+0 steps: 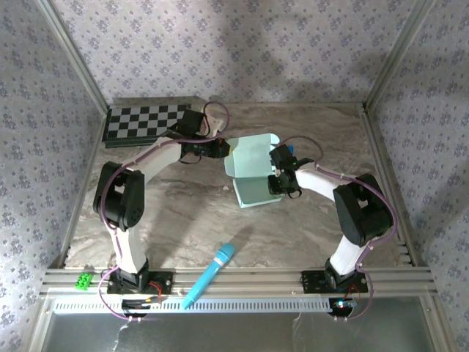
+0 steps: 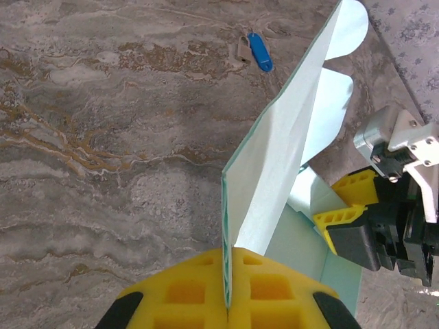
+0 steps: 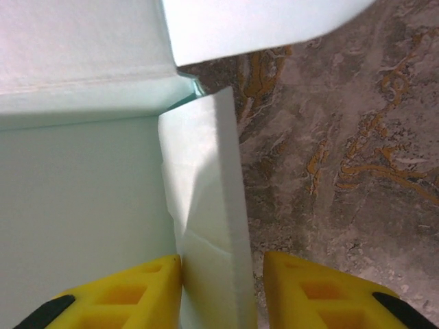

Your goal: Fold the paper box

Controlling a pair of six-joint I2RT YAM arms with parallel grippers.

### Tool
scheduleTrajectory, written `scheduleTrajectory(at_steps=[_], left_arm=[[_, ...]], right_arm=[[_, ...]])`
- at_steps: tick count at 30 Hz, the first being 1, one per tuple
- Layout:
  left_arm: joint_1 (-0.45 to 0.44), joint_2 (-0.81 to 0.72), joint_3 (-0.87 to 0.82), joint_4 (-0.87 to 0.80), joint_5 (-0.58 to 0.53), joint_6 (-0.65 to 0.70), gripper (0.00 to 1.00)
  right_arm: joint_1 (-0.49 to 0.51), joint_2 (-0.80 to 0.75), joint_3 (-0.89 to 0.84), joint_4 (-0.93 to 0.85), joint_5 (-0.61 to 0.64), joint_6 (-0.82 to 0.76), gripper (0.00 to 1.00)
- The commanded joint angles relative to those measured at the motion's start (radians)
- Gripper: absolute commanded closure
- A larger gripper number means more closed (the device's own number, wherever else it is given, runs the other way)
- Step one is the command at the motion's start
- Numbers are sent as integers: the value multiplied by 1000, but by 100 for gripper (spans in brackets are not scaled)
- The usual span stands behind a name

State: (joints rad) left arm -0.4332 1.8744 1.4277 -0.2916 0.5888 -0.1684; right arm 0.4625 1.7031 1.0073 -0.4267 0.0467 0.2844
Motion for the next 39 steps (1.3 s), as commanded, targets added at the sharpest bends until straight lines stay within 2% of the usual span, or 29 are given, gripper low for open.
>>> scheduleTrajectory(at_steps=[1,10,17,24,32,39], left_arm=[[-5,-51,4,-11,14,58,100],[-20,-53,-30,40,-35,132,100],[-30,-122,-150,214,-71,171,100],[-31,-129,-154,215,-54,194,100],[-33,-129,-159,217,-43,197,100],[-36,-130,-162,218,-32,207,100]], right_arm=[[-15,9,27,-12,-11,16,59],[-25,-4,23,30,-46,8,53],[-29,-28,19,39,-54,23,49],[-54,-35,5,81,-119,42,49],[-82,-2,10,105,-125,49,60],[-77,52,34,104,-74,46,68]])
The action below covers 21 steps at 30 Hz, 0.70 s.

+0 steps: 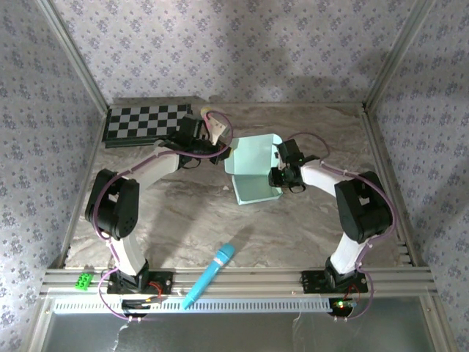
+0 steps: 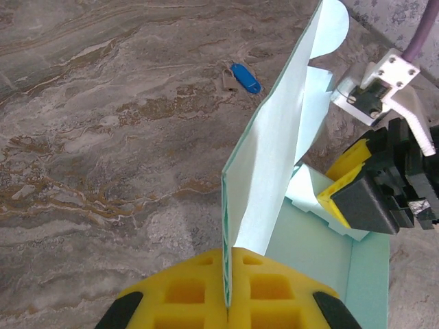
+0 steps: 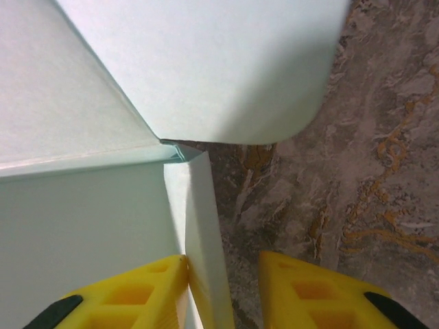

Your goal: Fold the paper box

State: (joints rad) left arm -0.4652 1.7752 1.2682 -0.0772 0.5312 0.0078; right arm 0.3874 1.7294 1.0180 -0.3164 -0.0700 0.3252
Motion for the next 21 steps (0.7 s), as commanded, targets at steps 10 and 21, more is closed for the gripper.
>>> scheduleTrajectory(at_steps=[10,21], left_arm=[[-5,-31,-4,-3,30,38,100],[-3,-26,3,-12,21,43,100]], right_arm=[[50,80,72,-74,191,8,83],[118,149,152,-233,421,1,85]])
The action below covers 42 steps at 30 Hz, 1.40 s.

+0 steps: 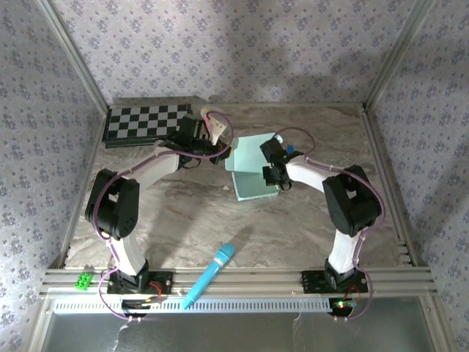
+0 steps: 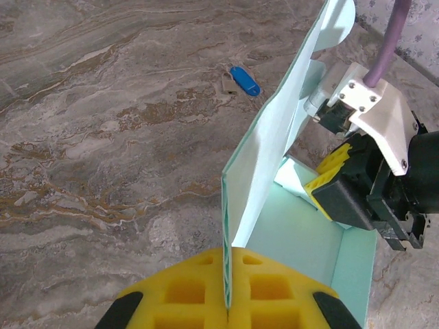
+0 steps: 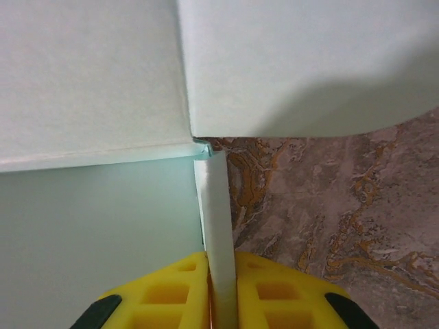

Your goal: Fold the paper box

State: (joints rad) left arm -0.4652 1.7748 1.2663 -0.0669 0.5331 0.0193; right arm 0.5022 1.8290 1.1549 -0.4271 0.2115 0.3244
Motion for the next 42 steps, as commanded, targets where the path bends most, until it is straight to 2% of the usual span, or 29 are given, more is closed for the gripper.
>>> scheduleTrajectory(at_steps=[1,9,17,22,27,31,34,38,42], left_arm=[[-4,-26,5,-23,17,32,100],[-2,-21,8,-26,-3,40,100],[5,-14,20,-39,-14,39,100],[7,-5,33,-49,-6,37,100],[7,-3,38,-47,5,34,100],[7,1,43,-46,14,33,100],[7,6,48,-43,10,34,100],[7,12,57,-44,12,38,100],[4,12,56,-30,17,57,100]], right_arm=[[8,56,23,-137,158,3,85],[60,131,123,-293,339,42,85],[97,195,151,-355,409,127,87],[109,213,144,-330,352,140,87],[102,151,97,-249,251,145,85],[93,92,68,-191,181,160,80],[94,61,68,-183,170,168,69],[87,26,69,-180,152,177,63],[87,6,75,-186,151,178,62]])
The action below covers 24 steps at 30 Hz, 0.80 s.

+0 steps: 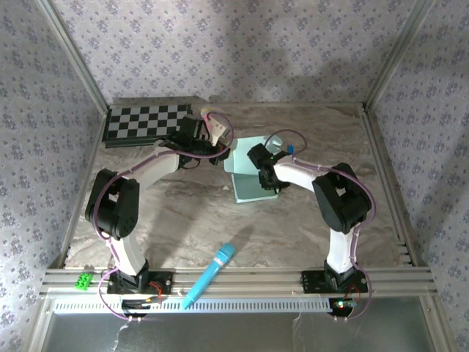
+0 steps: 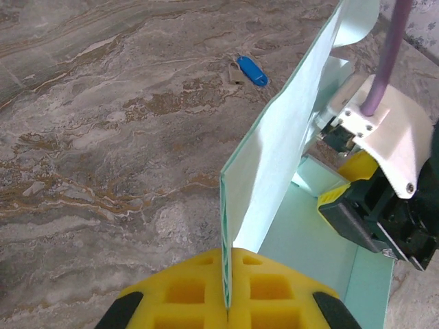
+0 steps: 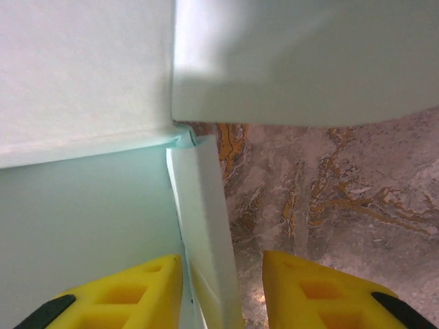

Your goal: Fold the paper box

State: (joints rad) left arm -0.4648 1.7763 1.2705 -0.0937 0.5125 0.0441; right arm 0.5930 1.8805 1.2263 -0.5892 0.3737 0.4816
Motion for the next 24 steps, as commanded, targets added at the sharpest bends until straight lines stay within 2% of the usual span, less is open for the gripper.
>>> scheduleTrajectory(at_steps=[1,9,15,24], left_arm=[[3,11,49,1,40,40,100],[-8,23,53,17,36,96,100],[-9,30,55,45,46,174,100],[-9,37,85,49,29,180,74]], right_arm=[[-4,-49,6,-26,-12,21,60],[-15,-114,-17,12,-65,31,48],[-60,-243,-114,112,-181,13,44],[-159,-447,-224,181,-315,-96,40]])
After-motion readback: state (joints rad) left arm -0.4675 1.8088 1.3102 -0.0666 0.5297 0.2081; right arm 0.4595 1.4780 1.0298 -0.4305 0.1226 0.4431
